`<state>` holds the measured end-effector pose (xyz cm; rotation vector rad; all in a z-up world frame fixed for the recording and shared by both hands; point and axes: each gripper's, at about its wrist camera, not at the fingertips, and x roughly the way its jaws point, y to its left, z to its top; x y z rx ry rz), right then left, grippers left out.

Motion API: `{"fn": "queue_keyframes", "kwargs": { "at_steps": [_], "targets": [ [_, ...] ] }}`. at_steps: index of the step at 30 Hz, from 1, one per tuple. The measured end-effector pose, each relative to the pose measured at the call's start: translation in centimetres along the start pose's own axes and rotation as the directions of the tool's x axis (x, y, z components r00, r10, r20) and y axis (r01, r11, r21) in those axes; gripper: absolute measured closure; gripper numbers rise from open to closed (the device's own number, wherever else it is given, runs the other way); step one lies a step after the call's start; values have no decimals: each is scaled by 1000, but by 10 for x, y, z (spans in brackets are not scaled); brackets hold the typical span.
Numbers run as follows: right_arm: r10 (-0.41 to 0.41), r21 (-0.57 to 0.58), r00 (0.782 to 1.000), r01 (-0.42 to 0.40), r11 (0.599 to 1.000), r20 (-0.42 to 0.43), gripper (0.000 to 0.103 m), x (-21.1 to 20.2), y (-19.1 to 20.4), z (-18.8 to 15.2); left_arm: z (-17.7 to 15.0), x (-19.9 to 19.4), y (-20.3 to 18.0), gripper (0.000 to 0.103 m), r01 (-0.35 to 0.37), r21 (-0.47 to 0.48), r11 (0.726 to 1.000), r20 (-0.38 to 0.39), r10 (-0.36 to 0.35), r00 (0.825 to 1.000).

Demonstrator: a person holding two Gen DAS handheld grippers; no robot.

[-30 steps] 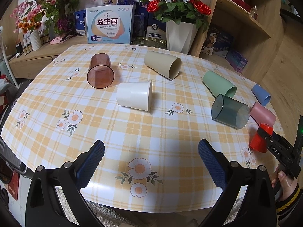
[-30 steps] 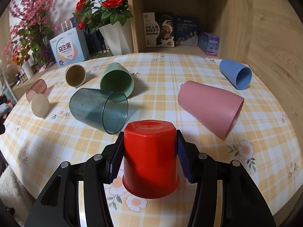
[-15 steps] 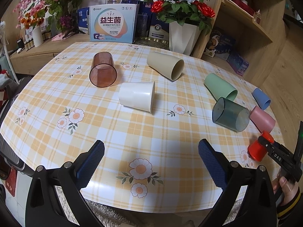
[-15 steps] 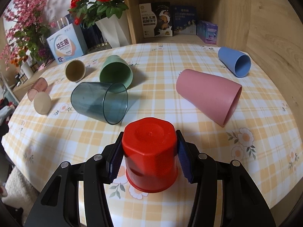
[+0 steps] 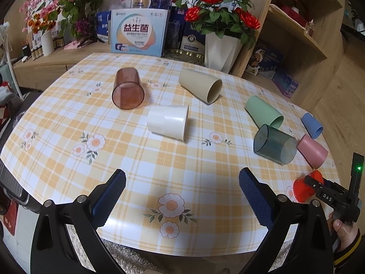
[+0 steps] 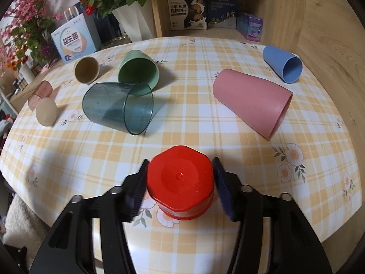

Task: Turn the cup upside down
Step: 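Lower the red cup rim-down onto the table and open the right gripper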

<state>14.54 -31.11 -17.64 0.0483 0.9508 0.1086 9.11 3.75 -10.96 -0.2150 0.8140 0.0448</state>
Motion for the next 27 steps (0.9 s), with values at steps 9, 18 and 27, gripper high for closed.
{"fn": "queue_keyframes", "kwargs": {
  "at_steps": [9,18,27],
  "targets": [
    [-2,-8,991,3,1000,134,14,-69,12,25,33,-47,-8,6,-8,114,993,148,-9,989],
    [15,6,963,-17,1000,268,14,-163,33,35,58,-112,-10,6,-7,175,984,282,-44,958],
    [13,28,946,-24,999,325,14,-207,48,27,53,-144,-23,6,-4,205,979,326,-64,943]
  ]
}}
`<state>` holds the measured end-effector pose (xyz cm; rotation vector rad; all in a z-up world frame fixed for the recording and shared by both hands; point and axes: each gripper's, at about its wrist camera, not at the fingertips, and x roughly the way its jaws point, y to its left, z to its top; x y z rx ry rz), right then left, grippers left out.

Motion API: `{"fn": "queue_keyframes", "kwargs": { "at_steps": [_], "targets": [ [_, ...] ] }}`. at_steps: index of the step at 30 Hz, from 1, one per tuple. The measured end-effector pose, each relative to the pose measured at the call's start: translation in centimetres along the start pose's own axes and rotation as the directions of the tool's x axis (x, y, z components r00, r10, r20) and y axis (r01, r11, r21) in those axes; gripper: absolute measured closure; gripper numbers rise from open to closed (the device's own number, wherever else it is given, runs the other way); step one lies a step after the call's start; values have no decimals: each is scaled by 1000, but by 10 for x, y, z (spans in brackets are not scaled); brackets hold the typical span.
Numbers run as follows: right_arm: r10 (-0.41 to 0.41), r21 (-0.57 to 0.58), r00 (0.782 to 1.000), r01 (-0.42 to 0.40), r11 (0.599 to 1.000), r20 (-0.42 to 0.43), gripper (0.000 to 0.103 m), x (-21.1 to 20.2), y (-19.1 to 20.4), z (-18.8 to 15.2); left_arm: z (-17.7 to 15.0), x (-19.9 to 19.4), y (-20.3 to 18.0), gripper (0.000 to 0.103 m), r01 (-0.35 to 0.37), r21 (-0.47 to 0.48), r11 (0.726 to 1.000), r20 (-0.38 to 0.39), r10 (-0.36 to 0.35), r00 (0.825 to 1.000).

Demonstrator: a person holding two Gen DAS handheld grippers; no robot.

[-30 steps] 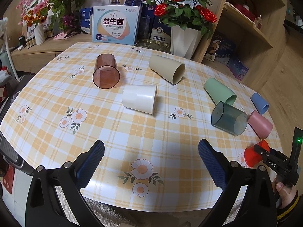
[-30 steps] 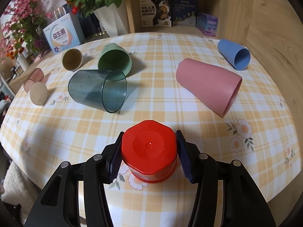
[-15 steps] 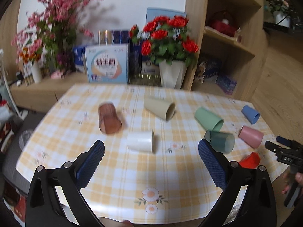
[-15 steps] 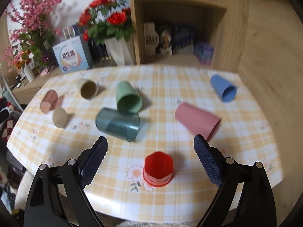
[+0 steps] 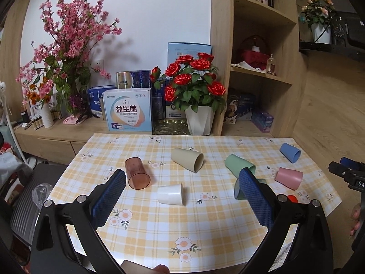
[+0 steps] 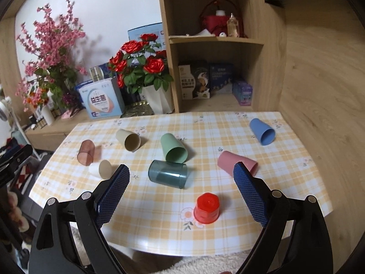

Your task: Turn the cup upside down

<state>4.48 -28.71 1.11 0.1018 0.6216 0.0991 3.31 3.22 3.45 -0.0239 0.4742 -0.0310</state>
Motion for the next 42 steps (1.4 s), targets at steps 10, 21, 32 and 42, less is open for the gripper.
{"fn": "queue_keyframes", "kwargs": {
  "at_steps": [10,21,32,42],
  "targets": [
    [12,20,1000,-13,1000,24,14,-21,-4,1,-2,-4,-12,6,26,6,1000,-24,-25,999],
    [16,-10,999,-16,1000,42,14,-26,-1,2,-3,-8,-18,6,44,23,999,-19,-44,999],
    [23,-22,998,-22,1000,50,14,-29,1,3,-1,-11,-19,6,61,21,998,-10,-61,998],
    [28,-26,998,-27,999,49,14,-30,3,4,0,-12,-21,6,64,22,998,-4,-64,998]
  ]
}}
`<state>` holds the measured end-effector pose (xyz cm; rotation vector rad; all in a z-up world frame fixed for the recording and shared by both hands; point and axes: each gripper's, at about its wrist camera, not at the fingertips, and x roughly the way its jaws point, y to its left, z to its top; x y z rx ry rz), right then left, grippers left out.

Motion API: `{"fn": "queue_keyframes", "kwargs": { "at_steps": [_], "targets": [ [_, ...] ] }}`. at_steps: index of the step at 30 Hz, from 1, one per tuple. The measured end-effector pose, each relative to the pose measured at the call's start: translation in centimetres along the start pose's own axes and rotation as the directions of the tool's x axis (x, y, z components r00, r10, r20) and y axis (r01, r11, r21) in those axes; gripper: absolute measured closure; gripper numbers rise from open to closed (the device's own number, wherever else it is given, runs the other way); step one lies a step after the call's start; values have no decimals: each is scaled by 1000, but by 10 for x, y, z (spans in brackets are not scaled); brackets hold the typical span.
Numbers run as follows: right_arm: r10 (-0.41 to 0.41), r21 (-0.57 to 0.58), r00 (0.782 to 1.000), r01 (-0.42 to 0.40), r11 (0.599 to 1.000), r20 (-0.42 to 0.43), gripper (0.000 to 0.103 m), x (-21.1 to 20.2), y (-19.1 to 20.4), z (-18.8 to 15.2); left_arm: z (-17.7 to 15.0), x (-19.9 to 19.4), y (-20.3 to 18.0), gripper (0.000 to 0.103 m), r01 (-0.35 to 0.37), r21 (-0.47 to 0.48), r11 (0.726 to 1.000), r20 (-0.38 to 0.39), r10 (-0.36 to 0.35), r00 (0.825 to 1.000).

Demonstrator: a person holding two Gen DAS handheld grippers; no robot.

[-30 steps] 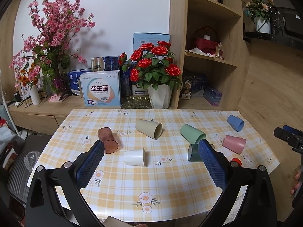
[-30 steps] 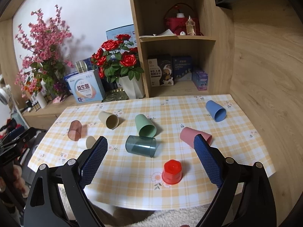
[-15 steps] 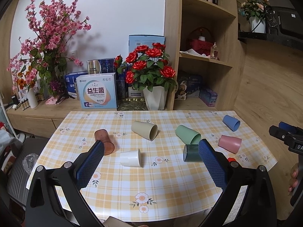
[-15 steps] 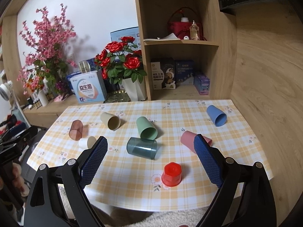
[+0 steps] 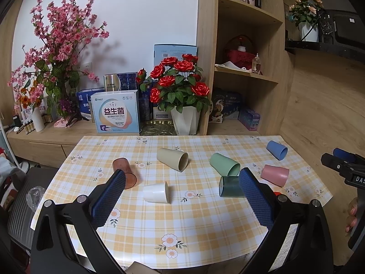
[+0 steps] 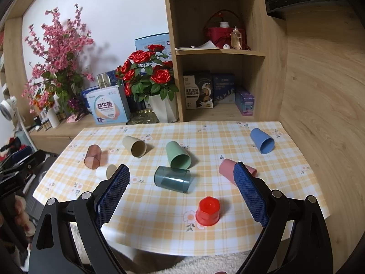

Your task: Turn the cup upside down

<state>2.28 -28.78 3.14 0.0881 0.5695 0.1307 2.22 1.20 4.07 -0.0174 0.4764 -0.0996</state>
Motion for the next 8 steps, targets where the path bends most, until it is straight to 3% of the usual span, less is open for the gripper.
{"fn": "queue_keyframes", "kwargs": {
  "at_steps": [8],
  "targets": [
    [-2,-3,1000,2,1000,-2,14,1,1,-1,1,1,4,6,-15,-18,1000,-8,15,1000]
  ]
}}
